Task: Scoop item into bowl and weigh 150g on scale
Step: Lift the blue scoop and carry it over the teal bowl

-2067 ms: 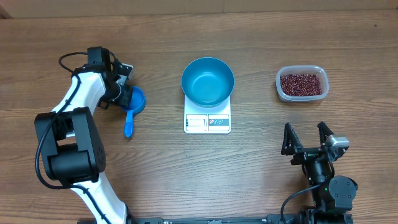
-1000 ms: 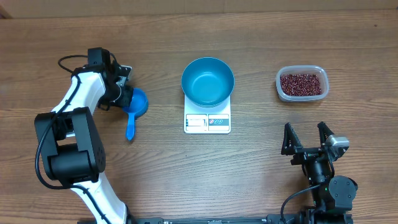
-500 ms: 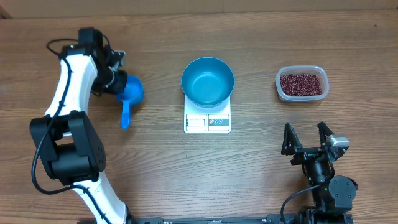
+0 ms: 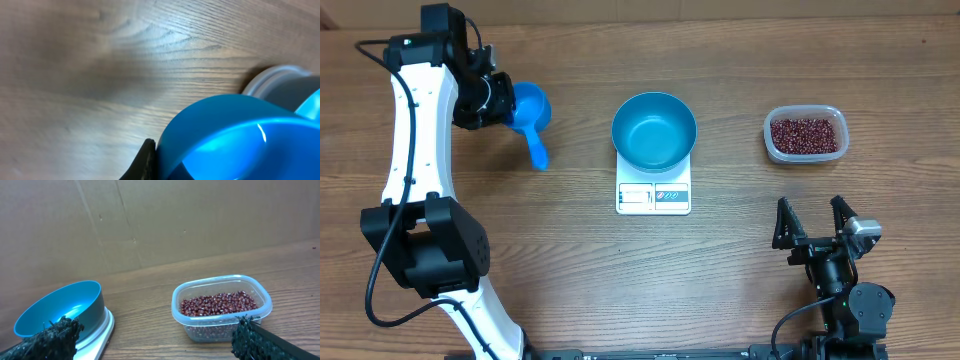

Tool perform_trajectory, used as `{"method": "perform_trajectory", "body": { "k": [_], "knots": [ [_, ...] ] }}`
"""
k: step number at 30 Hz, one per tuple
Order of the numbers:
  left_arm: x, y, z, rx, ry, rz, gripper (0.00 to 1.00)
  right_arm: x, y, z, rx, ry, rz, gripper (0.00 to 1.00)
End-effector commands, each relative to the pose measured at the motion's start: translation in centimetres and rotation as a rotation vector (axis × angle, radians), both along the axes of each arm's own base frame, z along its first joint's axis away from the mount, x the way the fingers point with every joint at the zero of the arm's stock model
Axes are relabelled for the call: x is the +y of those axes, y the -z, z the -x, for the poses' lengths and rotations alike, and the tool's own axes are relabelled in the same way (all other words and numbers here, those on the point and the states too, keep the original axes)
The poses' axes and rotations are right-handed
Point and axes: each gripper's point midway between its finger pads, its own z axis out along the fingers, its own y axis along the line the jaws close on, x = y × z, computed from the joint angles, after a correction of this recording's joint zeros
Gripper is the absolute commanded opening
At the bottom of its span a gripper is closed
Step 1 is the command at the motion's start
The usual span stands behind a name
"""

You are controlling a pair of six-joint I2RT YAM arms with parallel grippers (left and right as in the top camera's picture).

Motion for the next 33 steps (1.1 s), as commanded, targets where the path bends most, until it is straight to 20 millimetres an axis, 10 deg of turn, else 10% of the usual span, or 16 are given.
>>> {"method": "perform_trajectory", "body": {
  "k": [1, 16, 33],
  "knots": [
    [-0.6, -0.4, 0.5, 0.091, -0.323, 0.115, 0.04, -0.2, 0.2, 0.0, -0.002, 0.01, 0.009, 1.0],
    [-1.9, 0.4, 3.5, 0.244, -0.578, -0.021, 0.04, -0.2, 0.2, 0.0, -0.002, 0.01, 0.009, 1.0],
    [-12.9, 0.1, 3.8, 0.076, -0.381, -0.255, 0.04, -0.2, 0.2, 0.0, -0.002, 0.01, 0.009, 1.0]
  ]
}}
